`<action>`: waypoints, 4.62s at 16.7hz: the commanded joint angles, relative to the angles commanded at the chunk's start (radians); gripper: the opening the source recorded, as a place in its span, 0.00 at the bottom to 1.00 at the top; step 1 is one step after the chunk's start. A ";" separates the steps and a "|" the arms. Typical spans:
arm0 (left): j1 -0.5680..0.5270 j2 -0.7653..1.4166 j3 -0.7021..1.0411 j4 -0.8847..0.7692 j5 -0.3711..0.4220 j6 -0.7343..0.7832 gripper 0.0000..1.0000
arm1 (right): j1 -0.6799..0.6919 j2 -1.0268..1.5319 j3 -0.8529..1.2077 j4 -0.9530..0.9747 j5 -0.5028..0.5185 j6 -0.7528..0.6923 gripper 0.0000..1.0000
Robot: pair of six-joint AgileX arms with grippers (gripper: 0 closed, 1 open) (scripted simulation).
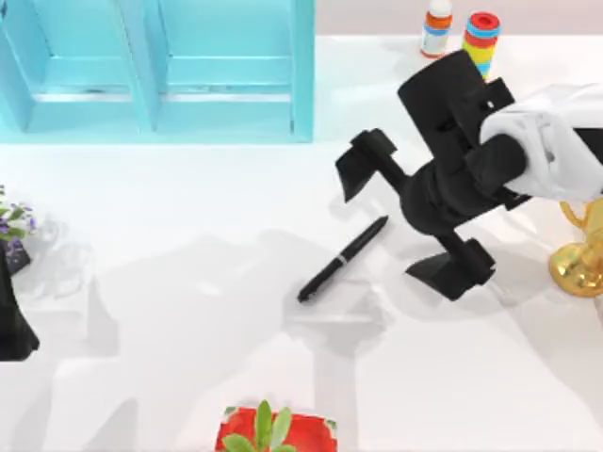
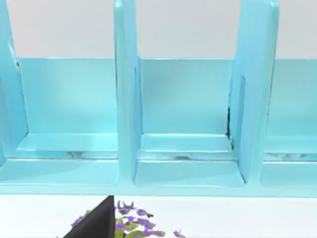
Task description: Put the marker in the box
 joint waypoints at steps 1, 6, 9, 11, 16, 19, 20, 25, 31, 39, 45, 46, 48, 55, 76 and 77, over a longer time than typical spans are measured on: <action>0.000 0.000 0.000 0.000 0.000 0.000 1.00 | 0.004 0.024 0.007 0.017 0.000 0.002 1.00; 0.000 0.000 0.000 0.000 0.000 0.000 1.00 | 0.023 0.213 0.059 0.152 0.011 0.021 1.00; 0.000 0.000 0.000 0.000 0.000 0.000 1.00 | 0.030 0.297 0.080 0.217 0.015 0.028 1.00; 0.000 0.000 0.000 0.000 0.000 0.000 1.00 | 0.031 0.306 0.082 0.225 0.016 0.028 1.00; 0.000 0.000 0.000 0.000 0.000 0.000 1.00 | 0.031 0.306 0.082 0.225 0.016 0.028 0.77; 0.000 0.000 0.000 0.000 0.000 0.000 1.00 | 0.031 0.306 0.082 0.225 0.016 0.028 0.55; 0.000 0.000 0.000 0.000 0.000 0.000 1.00 | 0.031 0.306 0.082 0.225 0.016 0.028 0.47; 0.000 0.000 0.000 0.000 0.000 0.000 1.00 | 0.031 0.306 0.082 0.225 0.016 0.028 0.10; 0.000 0.000 0.000 0.000 0.000 0.000 1.00 | 0.031 0.306 0.082 0.225 0.016 0.028 0.00; 0.000 0.000 0.000 0.000 0.000 0.000 1.00 | 0.024 0.198 0.131 0.060 0.025 -0.004 0.00; 0.000 0.000 0.000 0.000 0.000 0.000 1.00 | 0.021 0.099 0.275 -0.189 0.024 -0.004 0.00; 0.000 0.000 0.000 0.000 0.000 0.000 1.00 | 0.021 0.088 0.290 -0.211 0.021 -0.004 0.00; 0.000 0.000 0.000 0.000 0.000 0.000 1.00 | 0.020 0.079 0.299 -0.225 0.018 -0.004 0.00; 0.000 0.000 0.000 0.000 0.000 0.000 1.00 | -0.028 0.018 0.323 -0.226 0.010 0.002 0.00; 0.000 0.000 0.000 0.000 0.000 0.000 1.00 | -1.364 -0.296 -0.069 -0.364 -0.201 -0.513 0.00; 0.000 0.000 0.000 0.000 0.000 0.000 1.00 | -1.364 -0.296 -0.069 -0.364 -0.201 -0.513 0.00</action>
